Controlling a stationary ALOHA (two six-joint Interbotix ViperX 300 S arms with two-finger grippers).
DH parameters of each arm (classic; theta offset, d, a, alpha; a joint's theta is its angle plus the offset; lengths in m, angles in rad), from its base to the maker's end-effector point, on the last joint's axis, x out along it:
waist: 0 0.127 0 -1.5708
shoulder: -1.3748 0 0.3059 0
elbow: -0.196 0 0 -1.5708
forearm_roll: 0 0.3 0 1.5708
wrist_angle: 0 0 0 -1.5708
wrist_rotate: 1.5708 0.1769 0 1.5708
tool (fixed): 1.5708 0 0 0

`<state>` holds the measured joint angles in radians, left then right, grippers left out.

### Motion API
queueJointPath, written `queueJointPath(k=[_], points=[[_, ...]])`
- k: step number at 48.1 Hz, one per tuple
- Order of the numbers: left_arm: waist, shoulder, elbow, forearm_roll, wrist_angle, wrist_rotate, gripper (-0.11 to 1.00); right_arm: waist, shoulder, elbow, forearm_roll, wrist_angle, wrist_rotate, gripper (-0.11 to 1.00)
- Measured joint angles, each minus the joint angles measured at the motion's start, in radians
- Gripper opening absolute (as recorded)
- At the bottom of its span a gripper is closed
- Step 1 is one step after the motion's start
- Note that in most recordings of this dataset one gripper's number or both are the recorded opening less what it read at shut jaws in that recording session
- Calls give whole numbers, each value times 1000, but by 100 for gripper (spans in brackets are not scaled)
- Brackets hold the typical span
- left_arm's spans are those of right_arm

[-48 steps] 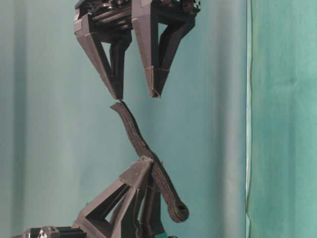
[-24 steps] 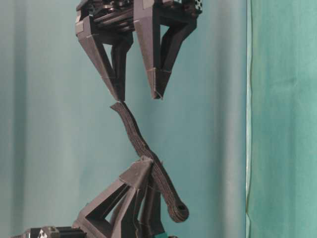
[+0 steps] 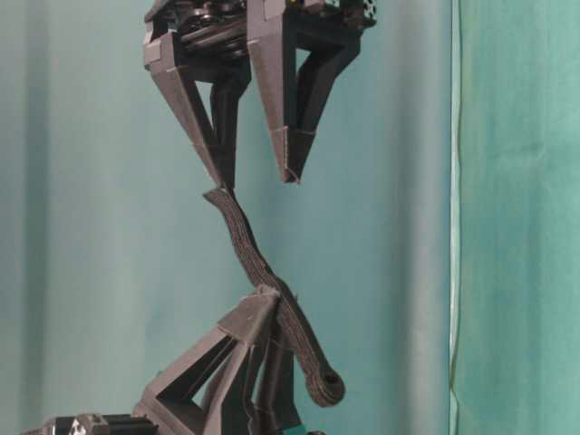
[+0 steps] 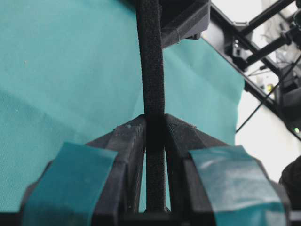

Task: Peel off the Velcro with your right arm.
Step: 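Move the open right gripper toward the strap's free upper end, then close the right gripper on the strap's free end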

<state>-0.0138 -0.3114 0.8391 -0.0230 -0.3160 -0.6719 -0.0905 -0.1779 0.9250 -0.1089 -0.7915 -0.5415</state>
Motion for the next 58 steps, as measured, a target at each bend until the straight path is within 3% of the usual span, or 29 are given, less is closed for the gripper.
queueJointPath(k=[24, 39, 58], points=[[0, 2, 0, 0, 0, 0, 10, 0, 0, -2, 0, 0, -2, 29], [0, 0, 0, 0, 0, 0, 10, -5, -2, -2, 0, 2, 0, 4], [0, 0, 0, 0, 0, 2, 10, -5, 0, -8, 0, 2, -2, 2]])
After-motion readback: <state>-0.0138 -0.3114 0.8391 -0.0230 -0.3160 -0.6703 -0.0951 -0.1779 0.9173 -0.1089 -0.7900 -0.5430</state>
